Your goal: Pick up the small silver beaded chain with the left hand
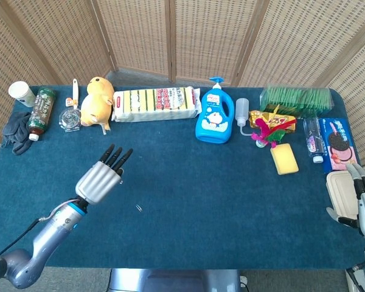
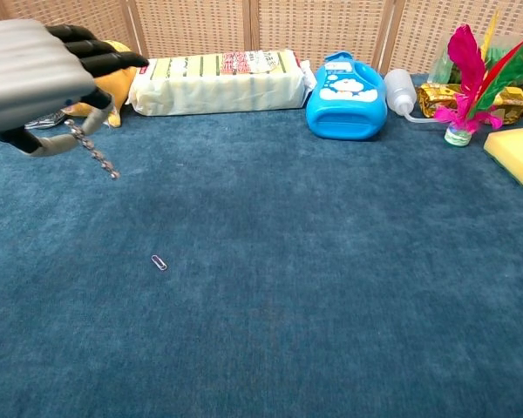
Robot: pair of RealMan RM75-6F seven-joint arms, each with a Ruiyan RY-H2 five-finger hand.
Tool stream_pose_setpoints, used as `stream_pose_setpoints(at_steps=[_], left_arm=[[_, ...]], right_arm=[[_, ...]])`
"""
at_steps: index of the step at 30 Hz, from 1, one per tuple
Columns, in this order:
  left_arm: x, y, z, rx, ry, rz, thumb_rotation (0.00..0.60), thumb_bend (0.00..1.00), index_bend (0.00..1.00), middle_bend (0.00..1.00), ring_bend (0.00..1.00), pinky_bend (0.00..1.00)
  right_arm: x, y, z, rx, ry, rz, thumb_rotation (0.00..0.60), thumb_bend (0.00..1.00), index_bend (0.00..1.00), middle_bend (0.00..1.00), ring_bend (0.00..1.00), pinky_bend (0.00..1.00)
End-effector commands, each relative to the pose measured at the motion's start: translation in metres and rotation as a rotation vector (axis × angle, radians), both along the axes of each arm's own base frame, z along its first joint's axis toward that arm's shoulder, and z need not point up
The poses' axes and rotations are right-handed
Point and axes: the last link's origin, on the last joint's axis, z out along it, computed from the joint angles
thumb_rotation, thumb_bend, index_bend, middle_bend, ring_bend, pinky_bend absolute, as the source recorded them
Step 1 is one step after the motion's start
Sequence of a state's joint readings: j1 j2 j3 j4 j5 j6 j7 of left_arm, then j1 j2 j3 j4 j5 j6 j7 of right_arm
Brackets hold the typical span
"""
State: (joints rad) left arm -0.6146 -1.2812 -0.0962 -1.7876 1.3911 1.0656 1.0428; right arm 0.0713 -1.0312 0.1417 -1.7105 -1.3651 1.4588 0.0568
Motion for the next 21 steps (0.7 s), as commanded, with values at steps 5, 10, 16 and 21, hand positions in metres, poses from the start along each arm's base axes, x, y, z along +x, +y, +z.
stream_pose_setpoints(at_steps=[5,10,16,21], left_arm=[[0.014,-0.015,-0.02,-0.08,0.023,-0.005,0.6,0.69,0.54,0.01,0.09,0.09],[0.017,-0.034,-0.028,-0.123,0.017,0.022,0.6,0.69,0.54,0.01,0.09,0.09],[0.021,-0.045,-0.029,-0.144,0.026,0.037,0.6,0.69,0.54,0.01,0.09,0.09],[0.019,-0.048,-0.028,-0.161,0.025,0.072,0.6,0.69,0.54,0.01,0.09,0.09]], right_arm=[[0.0,-0.001,-0.001,0.005,0.003,0.003,0.6,0.0,0.0,0.0,0.0,0.0],[0.001,0.0,0.0,0.005,0.0,0.012,0.6,0.0,0.0,0.0,0.0,0.0],[0.001,0.001,0.0,0.003,0.0,0.012,0.6,0.0,0.0,0.0,0.0,0.0],[0.002,0.001,0.0,0.0,0.007,0.011,0.6,0.0,0.0,0.0,0.0,0.0]])
